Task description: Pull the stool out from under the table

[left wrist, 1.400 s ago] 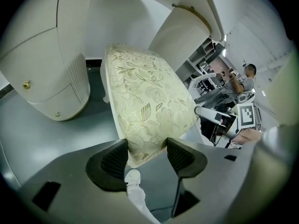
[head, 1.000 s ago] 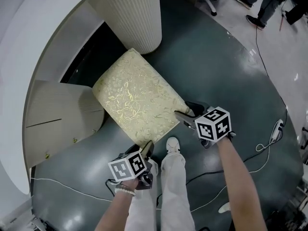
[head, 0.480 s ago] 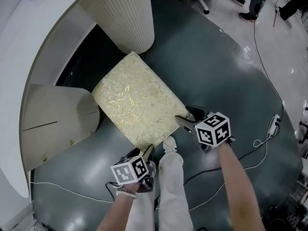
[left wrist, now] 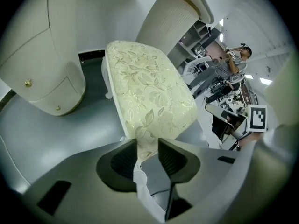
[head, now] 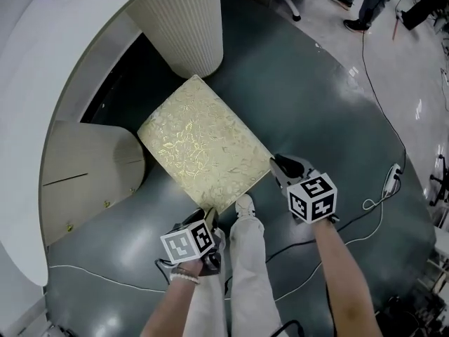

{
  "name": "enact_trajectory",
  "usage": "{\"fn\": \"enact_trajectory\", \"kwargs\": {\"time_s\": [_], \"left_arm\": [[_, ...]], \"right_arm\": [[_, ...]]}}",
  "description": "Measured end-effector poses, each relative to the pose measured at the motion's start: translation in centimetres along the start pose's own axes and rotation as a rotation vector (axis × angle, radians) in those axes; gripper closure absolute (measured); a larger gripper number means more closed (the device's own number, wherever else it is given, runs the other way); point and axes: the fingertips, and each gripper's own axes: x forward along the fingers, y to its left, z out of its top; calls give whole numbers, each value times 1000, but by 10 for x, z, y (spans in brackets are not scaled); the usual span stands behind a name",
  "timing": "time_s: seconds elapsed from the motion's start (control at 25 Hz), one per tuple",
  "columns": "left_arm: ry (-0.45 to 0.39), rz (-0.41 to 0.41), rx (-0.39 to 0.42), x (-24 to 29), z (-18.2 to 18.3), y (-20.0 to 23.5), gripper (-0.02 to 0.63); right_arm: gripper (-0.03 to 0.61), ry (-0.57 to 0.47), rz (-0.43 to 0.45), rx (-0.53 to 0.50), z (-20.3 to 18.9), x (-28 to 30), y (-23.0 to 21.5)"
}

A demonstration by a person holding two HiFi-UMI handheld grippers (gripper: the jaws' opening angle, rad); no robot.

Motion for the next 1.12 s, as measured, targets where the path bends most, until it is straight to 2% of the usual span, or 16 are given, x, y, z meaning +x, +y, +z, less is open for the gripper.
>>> {"fn": "enact_trajectory", "kwargs": {"time_s": [0.04,0.08,0.24,0.48,0.6,0.8,1.0,1.12], "left_arm": [[-11,4,34,-6,4,-1,503],[-22,6,75,-12,9,-3,540],[-113,-3,262,-38,42,-24,594],[-358,-65,461,-106,118,-75,597],[-424,-97,556,-147,139,-96,597],[-536,-114,690,-213,176,-121,597],[-672,-100,772,-295,208,-137,597],[-761,-87,793,-345,225,-146,597]], "right_arm": [[512,-2,-9,-18,4,-4,4],[521,-6,-15,-33,8,-8,10],[531,-34,-26,-79,33,-19,38],[541,-98,61,-204,90,-44,94],[541,-125,81,-257,116,-65,120],[541,-199,60,-315,173,-98,144],[541,-262,35,-331,220,-141,172],[541,-317,33,-344,248,-169,186]]}}
